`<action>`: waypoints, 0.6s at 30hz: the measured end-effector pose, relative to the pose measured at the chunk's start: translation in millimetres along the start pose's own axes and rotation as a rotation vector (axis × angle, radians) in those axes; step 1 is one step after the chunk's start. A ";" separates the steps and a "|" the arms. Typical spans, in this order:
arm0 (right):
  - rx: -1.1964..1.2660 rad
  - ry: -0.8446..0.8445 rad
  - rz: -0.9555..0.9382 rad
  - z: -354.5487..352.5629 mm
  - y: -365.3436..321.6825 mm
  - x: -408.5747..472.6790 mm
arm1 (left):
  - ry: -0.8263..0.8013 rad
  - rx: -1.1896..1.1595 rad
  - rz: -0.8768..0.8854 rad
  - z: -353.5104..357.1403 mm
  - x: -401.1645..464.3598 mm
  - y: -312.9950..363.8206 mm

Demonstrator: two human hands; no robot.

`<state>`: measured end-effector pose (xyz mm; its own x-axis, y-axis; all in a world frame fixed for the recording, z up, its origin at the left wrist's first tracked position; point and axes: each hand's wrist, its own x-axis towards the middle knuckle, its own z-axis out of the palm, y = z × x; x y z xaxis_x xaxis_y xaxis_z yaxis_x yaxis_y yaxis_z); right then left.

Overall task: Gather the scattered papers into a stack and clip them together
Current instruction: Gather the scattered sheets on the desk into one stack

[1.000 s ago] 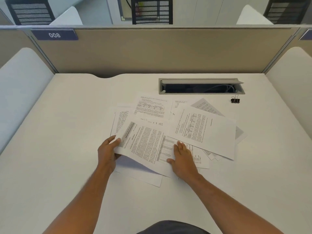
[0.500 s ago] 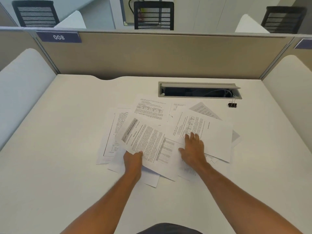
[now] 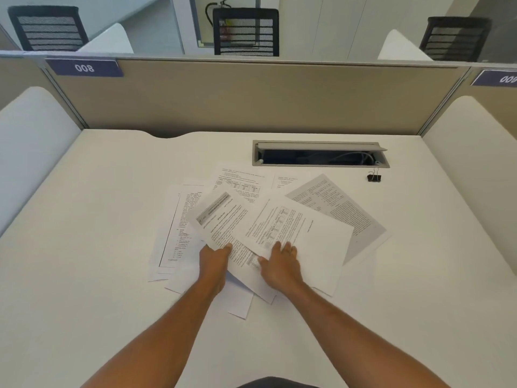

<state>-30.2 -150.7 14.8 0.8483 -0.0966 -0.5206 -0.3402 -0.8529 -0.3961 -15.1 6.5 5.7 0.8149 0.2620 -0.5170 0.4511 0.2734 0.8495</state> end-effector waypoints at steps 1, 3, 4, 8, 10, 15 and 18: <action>0.039 -0.038 -0.008 1.0 -6.6 -1.0 | -0.010 -0.017 0.004 2.6 -0.8 0.4; 0.133 -0.101 -0.022 2.5 -17.5 -1.9 | -0.043 -0.062 0.008 6.4 -1.0 -0.3; 0.175 -0.124 -0.033 2.6 -21.4 -2.5 | -0.057 -0.077 0.007 8.2 -1.4 -0.4; 0.402 -0.188 -0.144 -4.7 -27.8 -12.2 | -0.049 -0.063 -0.010 10.2 -0.5 -0.2; 0.542 -0.227 -0.172 -16.2 -26.1 -15.6 | -0.040 -0.054 -0.010 7.7 1.0 2.1; 0.523 0.025 -0.122 -62.9 -4.5 -3.1 | -0.018 -0.109 -0.054 -10.5 10.9 24.3; 0.533 0.122 -0.119 -87.6 13.3 7.7 | -0.076 -0.059 -0.042 -22.0 17.1 39.8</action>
<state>7.4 -207.7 71.8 0.9233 -0.1012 -0.3705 -0.3708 -0.4868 -0.7909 8.8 42.2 28.3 0.8217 0.1788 -0.5412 0.4656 0.3371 0.8183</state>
